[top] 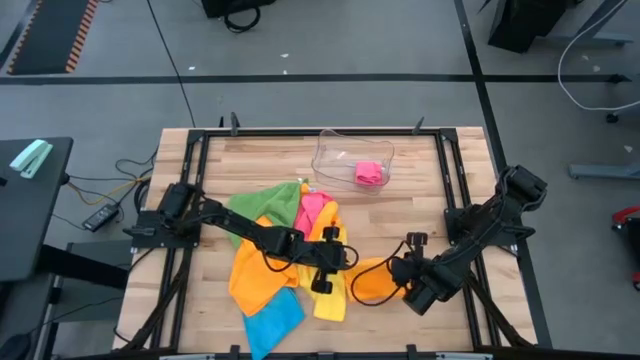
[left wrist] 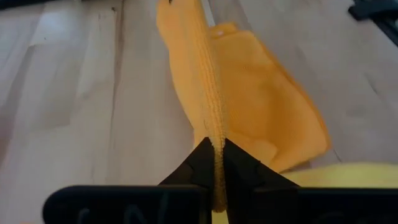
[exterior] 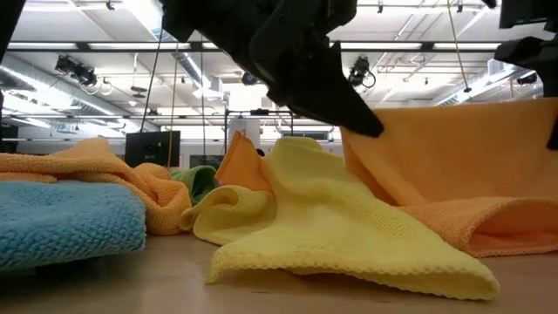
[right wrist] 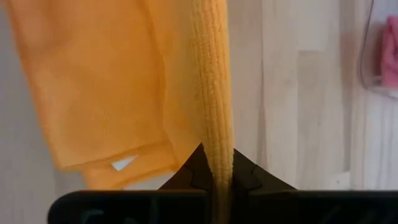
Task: Fold microfiber towels
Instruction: Fold the right orange microfiber cloth
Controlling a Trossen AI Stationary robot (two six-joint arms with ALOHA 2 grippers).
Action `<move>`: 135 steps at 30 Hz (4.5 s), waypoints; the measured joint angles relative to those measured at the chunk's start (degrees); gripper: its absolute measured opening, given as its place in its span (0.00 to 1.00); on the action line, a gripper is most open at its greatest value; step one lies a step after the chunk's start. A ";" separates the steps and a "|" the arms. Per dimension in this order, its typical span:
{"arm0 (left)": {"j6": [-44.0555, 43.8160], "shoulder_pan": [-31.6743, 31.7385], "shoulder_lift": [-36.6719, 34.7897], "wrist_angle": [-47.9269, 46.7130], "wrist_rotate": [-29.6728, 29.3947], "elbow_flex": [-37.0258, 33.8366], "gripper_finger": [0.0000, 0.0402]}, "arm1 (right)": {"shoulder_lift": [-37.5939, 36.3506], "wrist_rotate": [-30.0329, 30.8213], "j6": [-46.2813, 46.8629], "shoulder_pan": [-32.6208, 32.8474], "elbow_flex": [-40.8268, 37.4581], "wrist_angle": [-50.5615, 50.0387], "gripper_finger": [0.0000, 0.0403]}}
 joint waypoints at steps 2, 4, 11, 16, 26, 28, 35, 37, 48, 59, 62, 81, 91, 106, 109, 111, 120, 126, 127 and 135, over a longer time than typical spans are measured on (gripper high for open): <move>0.29 -0.60 0.00 0.23 0.04 0.00 0.08 | 0.00 0.76 -0.95 0.69 -0.02 0.88 0.05; 1.43 -1.28 0.00 0.41 0.08 0.00 0.10 | 0.00 1.44 -1.44 1.33 -0.02 1.56 0.05; 1.60 -2.55 0.00 0.47 0.08 0.00 0.08 | 0.00 4.40 -2.52 1.83 -1.87 3.94 0.05; 1.49 -2.50 0.00 1.03 0.03 -0.04 0.07 | 0.00 5.37 -3.29 2.12 -4.57 6.62 0.05; 1.03 -3.58 0.24 2.35 0.26 -0.10 0.12 | 0.00 9.34 -2.62 5.51 -5.46 7.12 0.05; 1.03 -3.88 0.24 2.96 0.29 -0.09 0.12 | 0.00 10.38 -2.90 6.04 -5.85 7.65 0.05; 0.99 -5.17 0.38 4.33 0.10 -0.09 0.10 | 0.00 11.01 -4.77 7.29 -10.25 12.77 0.05; 1.01 -5.42 0.76 4.54 0.11 -0.09 0.10 | 0.00 11.70 -4.74 7.66 -10.76 13.21 0.05; 1.77 -6.46 5.24 11.04 1.20 -0.09 0.09 | 0.00 9.82 -5.47 9.19 -11.26 17.04 0.05; 1.47 -7.15 5.31 11.53 1.31 -0.09 0.08 | 0.00 5.36 -8.06 9.28 -12.14 21.11 0.05; 1.45 -7.39 5.31 11.76 1.19 -0.09 0.09 | 0.00 4.60 -8.86 9.00 -13.19 22.27 0.06; -2.25 -8.09 9.21 16.22 1.44 -0.05 0.09 | 0.00 -0.09 -10.76 8.73 -13.29 19.06 0.20; -3.06 -8.60 9.22 17.23 1.47 -0.07 0.10 | 0.00 -4.55 -10.57 8.73 -13.29 18.46 0.32; -4.56 -9.19 9.22 17.69 1.38 -0.04 0.31 | 0.02 -6.18 -4.27 9.40 -4.83 11.54 0.37; -4.48 -9.25 9.22 18.19 1.38 -0.07 0.35 | 0.02 -2.17 -5.14 10.61 -3.92 14.67 0.36; -4.13 -9.25 9.22 19.06 1.36 -0.04 0.38 | 0.01 1.41 -6.27 12.01 -4.37 18.71 0.36; -3.93 -9.30 9.22 19.61 0.91 -0.04 0.44 | 0.02 15.15 -9.41 18.46 -12.48 33.90 0.36; -1.93 -9.63 9.22 21.10 -2.45 -0.04 0.47 | 1.74 17.20 -9.33 19.51 -15.47 39.48 0.36; -2.63 -9.65 9.22 20.89 -2.49 -0.04 0.48 | 2.90 17.14 -9.33 19.49 -15.35 39.65 0.36; -4.59 -9.65 9.18 19.83 -2.53 -0.04 0.49 | 11.89 18.94 -10.27 19.47 -11.43 34.89 0.36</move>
